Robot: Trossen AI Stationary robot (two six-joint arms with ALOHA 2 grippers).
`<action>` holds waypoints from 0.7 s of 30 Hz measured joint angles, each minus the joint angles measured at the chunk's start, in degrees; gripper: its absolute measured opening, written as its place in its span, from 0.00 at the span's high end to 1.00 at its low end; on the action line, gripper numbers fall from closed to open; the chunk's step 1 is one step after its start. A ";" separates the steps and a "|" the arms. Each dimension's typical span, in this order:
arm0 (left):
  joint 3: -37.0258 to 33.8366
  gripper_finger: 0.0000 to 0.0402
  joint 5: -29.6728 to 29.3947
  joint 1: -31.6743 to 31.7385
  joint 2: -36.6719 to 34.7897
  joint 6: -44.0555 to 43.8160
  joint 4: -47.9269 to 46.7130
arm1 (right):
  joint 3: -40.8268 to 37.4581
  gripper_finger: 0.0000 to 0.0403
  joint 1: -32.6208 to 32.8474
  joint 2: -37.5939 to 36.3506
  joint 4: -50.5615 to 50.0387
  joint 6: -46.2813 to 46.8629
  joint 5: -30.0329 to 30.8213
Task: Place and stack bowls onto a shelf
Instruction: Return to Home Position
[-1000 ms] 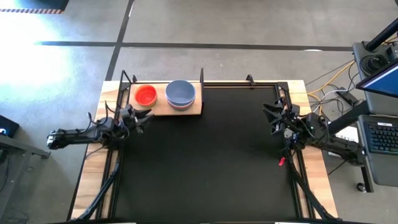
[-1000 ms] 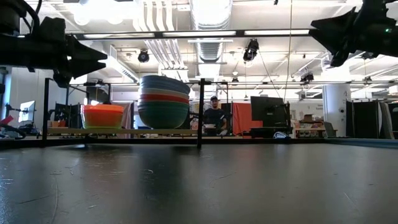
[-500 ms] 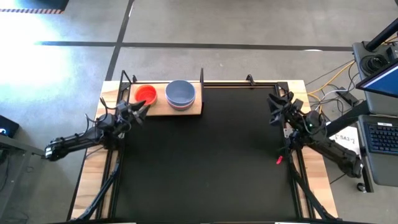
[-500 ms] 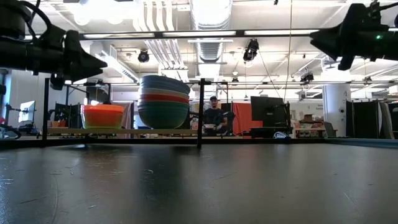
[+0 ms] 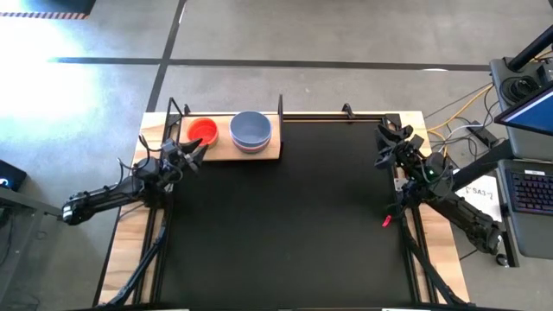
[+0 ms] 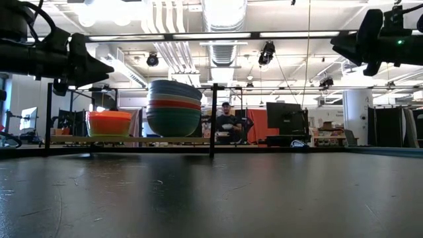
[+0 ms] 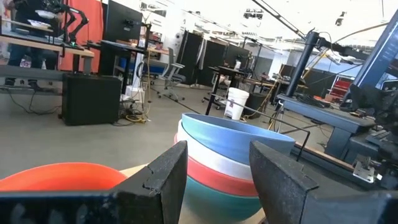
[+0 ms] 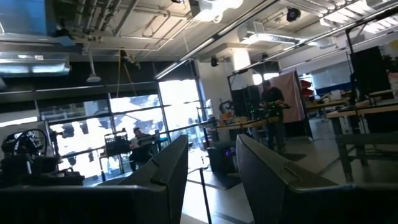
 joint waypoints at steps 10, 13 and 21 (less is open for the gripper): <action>0.31 0.61 0.00 -0.01 0.02 0.00 -0.08 | 0.00 0.69 0.04 1.63 0.09 0.00 0.00; 0.50 0.61 0.00 -0.01 0.02 -0.01 0.07 | 0.00 0.69 0.04 2.20 0.00 0.02 0.00; 0.56 0.61 0.00 -0.01 0.02 0.00 -0.03 | 0.00 0.69 0.04 2.69 0.00 0.01 0.00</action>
